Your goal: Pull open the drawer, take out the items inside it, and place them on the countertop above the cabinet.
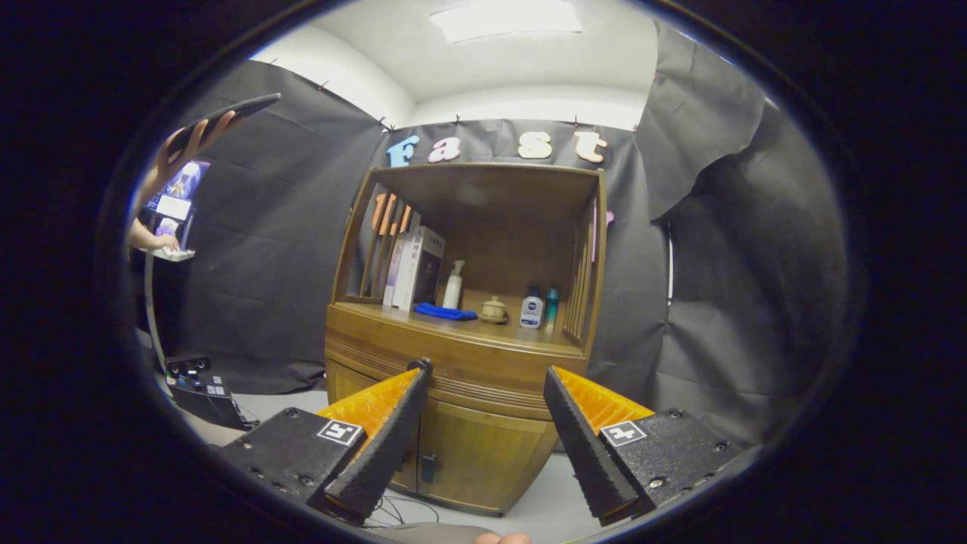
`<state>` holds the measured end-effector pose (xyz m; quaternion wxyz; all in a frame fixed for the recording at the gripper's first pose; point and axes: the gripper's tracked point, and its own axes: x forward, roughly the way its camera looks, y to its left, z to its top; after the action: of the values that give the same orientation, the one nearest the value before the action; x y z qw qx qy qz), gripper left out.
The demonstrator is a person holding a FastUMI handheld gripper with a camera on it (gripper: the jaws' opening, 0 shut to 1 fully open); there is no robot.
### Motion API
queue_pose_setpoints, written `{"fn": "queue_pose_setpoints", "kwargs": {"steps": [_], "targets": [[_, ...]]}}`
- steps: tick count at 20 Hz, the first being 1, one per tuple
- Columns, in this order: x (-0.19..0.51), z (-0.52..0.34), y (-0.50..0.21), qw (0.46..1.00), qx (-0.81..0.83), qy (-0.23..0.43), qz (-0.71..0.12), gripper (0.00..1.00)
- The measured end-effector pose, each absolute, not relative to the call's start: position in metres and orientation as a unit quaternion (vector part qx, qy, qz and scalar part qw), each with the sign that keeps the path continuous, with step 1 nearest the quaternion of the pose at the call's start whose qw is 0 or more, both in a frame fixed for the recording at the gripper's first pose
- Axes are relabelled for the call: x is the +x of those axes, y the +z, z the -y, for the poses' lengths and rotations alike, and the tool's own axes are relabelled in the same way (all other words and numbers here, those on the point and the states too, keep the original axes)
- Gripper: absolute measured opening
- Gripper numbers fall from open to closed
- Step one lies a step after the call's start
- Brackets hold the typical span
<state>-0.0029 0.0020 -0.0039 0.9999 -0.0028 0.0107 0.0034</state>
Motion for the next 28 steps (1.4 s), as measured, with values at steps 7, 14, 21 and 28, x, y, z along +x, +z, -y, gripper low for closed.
{"fn": "queue_pose_setpoints", "kwargs": {"steps": [7,14,21,28], "targets": [[0.006,-0.010,-0.008,1.000,-0.017,0.012,-0.008,1.00],[0.061,-0.041,-0.014,1.000,0.017,-0.007,-0.025,0.99],[0.160,-0.093,-0.063,0.995,0.012,-0.013,-0.098,1.00],[0.221,-0.104,-0.099,0.984,0.045,-0.055,-0.164,0.97]]}}
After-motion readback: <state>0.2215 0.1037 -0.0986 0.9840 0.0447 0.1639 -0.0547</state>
